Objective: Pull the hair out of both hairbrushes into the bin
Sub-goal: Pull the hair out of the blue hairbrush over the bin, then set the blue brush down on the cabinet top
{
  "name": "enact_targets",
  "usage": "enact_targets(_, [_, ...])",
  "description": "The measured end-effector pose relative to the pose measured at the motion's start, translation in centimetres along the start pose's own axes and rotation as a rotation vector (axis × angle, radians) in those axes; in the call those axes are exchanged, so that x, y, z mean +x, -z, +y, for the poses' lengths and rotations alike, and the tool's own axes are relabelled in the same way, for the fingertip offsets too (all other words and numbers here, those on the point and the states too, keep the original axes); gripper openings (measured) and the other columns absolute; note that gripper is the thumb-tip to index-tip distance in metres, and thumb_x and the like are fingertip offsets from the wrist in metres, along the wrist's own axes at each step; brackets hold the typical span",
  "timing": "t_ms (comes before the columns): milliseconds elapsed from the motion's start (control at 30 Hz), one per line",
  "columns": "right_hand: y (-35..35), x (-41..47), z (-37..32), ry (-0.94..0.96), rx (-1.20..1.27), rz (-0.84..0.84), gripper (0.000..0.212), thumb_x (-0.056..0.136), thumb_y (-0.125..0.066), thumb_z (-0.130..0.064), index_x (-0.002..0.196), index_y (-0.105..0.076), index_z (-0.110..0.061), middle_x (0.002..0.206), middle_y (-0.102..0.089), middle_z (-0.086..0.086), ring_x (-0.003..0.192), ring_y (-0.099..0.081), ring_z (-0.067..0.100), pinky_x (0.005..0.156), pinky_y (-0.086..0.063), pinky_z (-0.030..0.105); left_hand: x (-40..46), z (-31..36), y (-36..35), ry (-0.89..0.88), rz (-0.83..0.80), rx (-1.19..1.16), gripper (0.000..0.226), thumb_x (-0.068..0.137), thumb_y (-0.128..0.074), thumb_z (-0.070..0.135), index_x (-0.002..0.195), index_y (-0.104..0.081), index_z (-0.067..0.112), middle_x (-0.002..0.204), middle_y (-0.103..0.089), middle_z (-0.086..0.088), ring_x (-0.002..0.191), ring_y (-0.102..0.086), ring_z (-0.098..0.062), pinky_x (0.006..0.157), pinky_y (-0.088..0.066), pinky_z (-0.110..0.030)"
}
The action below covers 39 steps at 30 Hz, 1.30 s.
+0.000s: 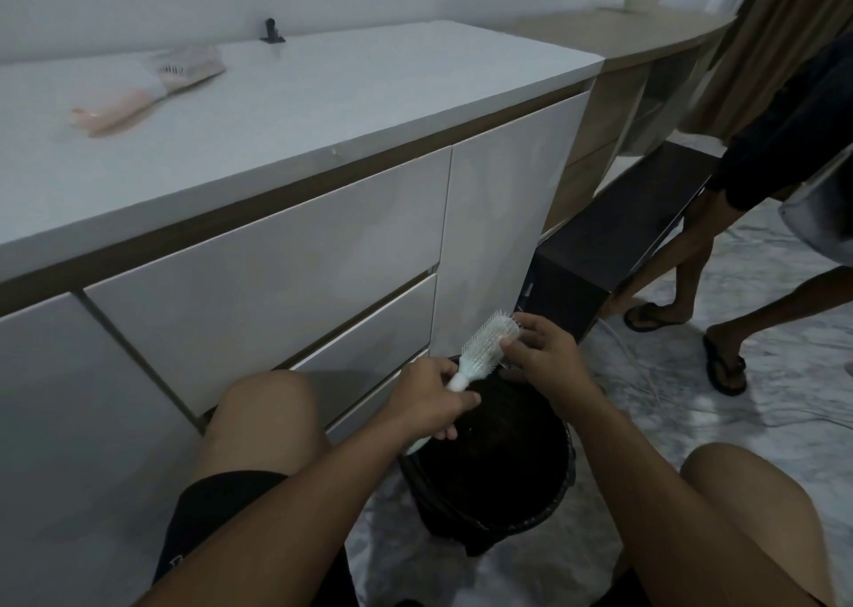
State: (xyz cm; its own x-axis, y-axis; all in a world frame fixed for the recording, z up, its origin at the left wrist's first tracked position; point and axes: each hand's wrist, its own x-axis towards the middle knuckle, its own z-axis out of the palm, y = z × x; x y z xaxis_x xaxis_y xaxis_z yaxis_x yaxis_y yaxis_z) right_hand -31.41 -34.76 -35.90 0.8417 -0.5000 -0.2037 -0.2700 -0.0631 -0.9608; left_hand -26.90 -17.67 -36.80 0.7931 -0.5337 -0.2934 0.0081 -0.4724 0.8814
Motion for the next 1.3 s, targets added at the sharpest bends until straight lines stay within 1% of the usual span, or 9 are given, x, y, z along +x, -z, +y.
enact_targets(100, [0.3, 0.2, -1.0, 0.0, 0.113, 0.028, 0.024, 0.091, -0.061, 0.003, 0.109, -0.063, -0.013, 0.114, -0.067, 0.019, 0.096, -0.071, 0.028, 0.076, -0.062, 0.039, -0.2, 0.5, 0.5, -0.048, 0.036, 0.056, 0.022, 0.08, -0.071, 0.011, 0.094, -0.055, 0.018, 0.076, -0.066, -0.008, 0.042, -0.061, -0.016, 0.039, -0.047, -0.026])
enact_targets(267, [0.3, 0.8, -4.0, 0.044, 0.171, 0.066, 0.037, 0.092, -0.062, 0.001, 0.128, -0.058, -0.002, 0.111, -0.069, 0.019, 0.086, -0.074, 0.031, 0.067, -0.063, 0.036, -0.4, 3.6, 3.0, -0.221, 0.242, 0.367, 0.024, 0.072, -0.073, 0.027, 0.082, -0.052, 0.025, 0.077, -0.061, 0.003, 0.074, -0.062, -0.023, 0.059, -0.043, -0.027])
enact_targets(367, [-0.3, 1.1, -7.4, 0.102, 0.242, 0.104, 0.044, 0.092, -0.061, 0.003, 0.135, -0.05, 0.001, 0.116, -0.064, 0.022, 0.082, -0.07, 0.03, 0.057, -0.061, 0.029, -0.5, 6.2, 5.2, -0.316, 0.332, 0.413, 0.021, 0.069, -0.071, 0.029, 0.083, -0.056, 0.024, 0.083, -0.067, -0.001, 0.081, -0.064, -0.027, 0.065, -0.051, -0.033])
enact_targets(500, [-1.2, 0.9, -13.5, 0.238, 0.152, 0.085, 0.051, 0.094, -0.062, -0.007, 0.142, -0.045, -0.01, 0.13, -0.057, 0.01, 0.098, -0.071, 0.024, 0.076, -0.063, 0.035, -1.0, 10.2, 9.0, -0.406, 0.476, 0.5, 0.02, 0.073, -0.071, 0.035, 0.088, -0.061, 0.025, 0.092, -0.071, -0.003, 0.086, -0.064, -0.029, 0.068, -0.05, -0.034])
enact_targets(667, [-3.7, 1.0, -20.5, 0.386, 0.095, 0.09, 0.035, 0.094, -0.062, -0.005, 0.128, -0.056, -0.002, 0.126, -0.06, 0.013, 0.083, -0.072, 0.017, 0.063, -0.061, 0.026, -2.3, 14.2, 13.9, -0.452, 0.629, 0.537, 0.021, 0.077, -0.068, 0.035, 0.095, -0.066, 0.025, 0.096, -0.071, -0.002, 0.09, -0.065, -0.026, 0.073, -0.053, -0.033])
enact_targets(800, [-6.0, 1.5, -24.8, 0.498, -0.033, 0.113, 0.035, 0.089, -0.068, -0.006, 0.124, -0.063, -0.006, 0.125, -0.063, 0.008, 0.097, -0.071, 0.027, 0.064, -0.061, 0.028, -3.5, 15.8, 18.0, -0.479, 0.703, 0.507, 0.019, 0.077, -0.067, 0.034, 0.092, -0.069, 0.023, 0.094, -0.071, 0.0, 0.09, -0.063, -0.023, 0.076, -0.053, -0.032])
enact_targets(1067, [-12.8, 1.5, -30.9, 0.69, -0.171, 0.084, 0.024, 0.087, -0.068, -0.019, 0.111, -0.073, -0.023, 0.116, -0.068, -0.006, 0.09, -0.071, 0.015, 0.084, -0.061, 0.042, -6.3, 17.2, 25.0, -0.412, 0.818, 0.48, 0.015, 0.074, -0.064, 0.026, 0.088, -0.068, 0.02, 0.088, -0.066, 0.003, 0.084, -0.061, -0.02, 0.07, -0.05, -0.03])
enact_targets(1200, [-17.0, 1.2, -32.8, 0.757, -0.282, 0.059, 0.022, 0.09, -0.064, -0.02, 0.109, -0.074, -0.023, 0.113, -0.071, -0.004, 0.083, -0.068, 0.01, 0.075, -0.051, 0.025, -6.8, 16.6, 29.4, -0.359, 0.899, 0.509, 0.018, 0.073, -0.065, 0.026, 0.089, -0.068, 0.022, 0.09, -0.067, 0.002, 0.086, -0.063, -0.022, 0.072, -0.051, -0.032])
enact_targets(1300, [-20.2, 1.4, -33.7, 0.826, -0.43, -0.02, 0.034, 0.093, -0.059, -0.016, 0.126, -0.065, -0.02, 0.132, -0.063, -0.001, 0.106, -0.065, 0.014, 0.087, -0.046, 0.022, -7.0, 15.9, 32.6, -0.308, 0.948, 0.544, 0.018, 0.072, -0.066, 0.027, 0.088, -0.069, 0.021, 0.09, -0.067, 0.002, 0.084, -0.062, -0.023, 0.071, -0.051, -0.031])
